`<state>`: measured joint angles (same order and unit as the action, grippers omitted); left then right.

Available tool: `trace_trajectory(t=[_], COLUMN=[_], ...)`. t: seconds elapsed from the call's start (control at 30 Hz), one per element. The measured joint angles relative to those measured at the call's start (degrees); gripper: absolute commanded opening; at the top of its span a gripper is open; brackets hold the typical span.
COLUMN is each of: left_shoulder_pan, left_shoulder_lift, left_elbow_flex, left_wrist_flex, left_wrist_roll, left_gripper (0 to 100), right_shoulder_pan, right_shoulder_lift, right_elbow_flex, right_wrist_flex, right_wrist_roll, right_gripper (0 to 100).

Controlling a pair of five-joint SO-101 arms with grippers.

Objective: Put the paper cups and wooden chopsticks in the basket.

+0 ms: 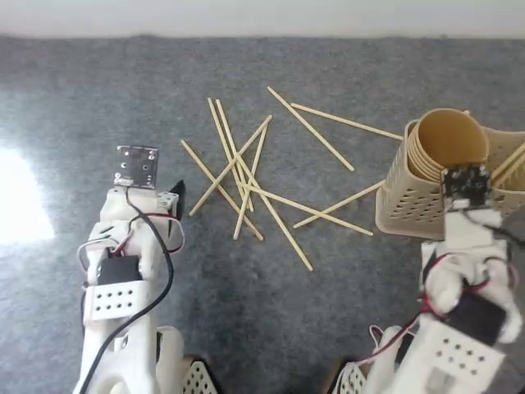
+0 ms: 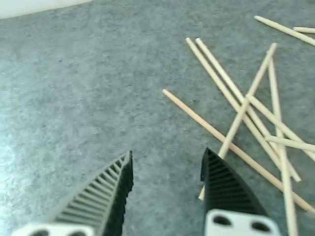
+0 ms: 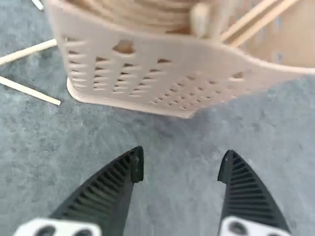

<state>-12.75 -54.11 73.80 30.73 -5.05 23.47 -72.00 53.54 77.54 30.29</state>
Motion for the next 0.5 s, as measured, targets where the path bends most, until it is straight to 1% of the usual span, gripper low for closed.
trace_trajectory(t=[0.17,0.33,0.43,0.5], left_shoulder_pan=[3.9,9.6,13.3,14.8], left_shoulder_lift=[0.0,0.0,0.0,0.4], left_elbow_flex=[-2.3,-2.5,-2.9,-5.3], left_wrist_flex=[3.3,3.3,3.3,5.4], left_wrist_roll=[0.0,0.0,0.0,0.0], left_gripper=[21,21,22,22], right_shoulder_pan=[-2.3,-4.9,-6.9,-8.1], right_shoulder_lift=[-8.6,-15.1,-18.3,-20.5], right_elbow_flex=[13.9,24.3,28.7,31.8], right_wrist_flex=[-6.2,-12.0,-13.8,-14.1], right_wrist_roll=[1.4,1.8,1.8,1.0], right_gripper=[24.8,24.8,24.8,24.8])
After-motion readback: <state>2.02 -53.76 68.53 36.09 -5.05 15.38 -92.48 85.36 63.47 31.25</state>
